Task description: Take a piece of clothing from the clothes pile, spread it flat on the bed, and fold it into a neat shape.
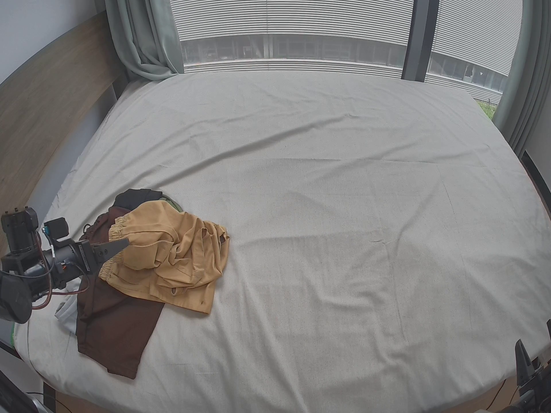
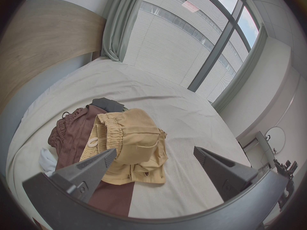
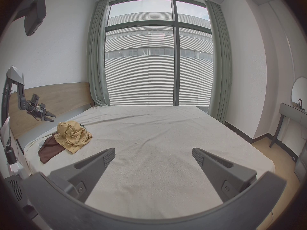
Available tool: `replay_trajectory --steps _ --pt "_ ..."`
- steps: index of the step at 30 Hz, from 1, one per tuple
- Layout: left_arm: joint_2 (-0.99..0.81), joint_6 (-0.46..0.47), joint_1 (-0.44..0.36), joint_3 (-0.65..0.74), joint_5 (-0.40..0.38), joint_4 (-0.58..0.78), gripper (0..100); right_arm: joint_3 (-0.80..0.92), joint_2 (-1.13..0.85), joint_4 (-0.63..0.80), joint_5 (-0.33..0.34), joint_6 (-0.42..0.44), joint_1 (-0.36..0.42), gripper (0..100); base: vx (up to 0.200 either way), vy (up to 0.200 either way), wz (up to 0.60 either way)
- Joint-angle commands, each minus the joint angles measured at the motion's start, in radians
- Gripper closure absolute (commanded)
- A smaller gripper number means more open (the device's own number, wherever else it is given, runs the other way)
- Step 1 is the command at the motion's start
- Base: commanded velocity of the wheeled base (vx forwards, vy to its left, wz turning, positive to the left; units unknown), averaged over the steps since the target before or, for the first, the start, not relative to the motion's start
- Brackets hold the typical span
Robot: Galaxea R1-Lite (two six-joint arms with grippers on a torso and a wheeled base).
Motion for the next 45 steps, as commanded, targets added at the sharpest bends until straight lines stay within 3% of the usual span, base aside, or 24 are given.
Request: replay_trajectory --steps 1,28,35,45 --pt "0.117 -0.002 0.003 -0.033 0.002 -0.036 0 0.013 -0.015 0.000 0.000 0.000 0.000 0 0.000 0.000 0.00" --pt "0.286 0.001 0.037 -0.208 -0.016 -0.037 0 0.013 -0.015 0.000 0.000 0.000 0.000 0 0.000 0.000 0.00" --pt "0.316 -0.009 0.029 -0.237 -0.096 -0.037 0 0.013 -0.015 0.000 0.000 0.000 0.000 0 0.000 0.000 0.00" --pt "0.261 -0.028 0.015 -0.168 -0.196 -0.046 0 0.013 -0.015 0.000 0.000 0.000 -0.001 0 0.000 0.000 0.00"
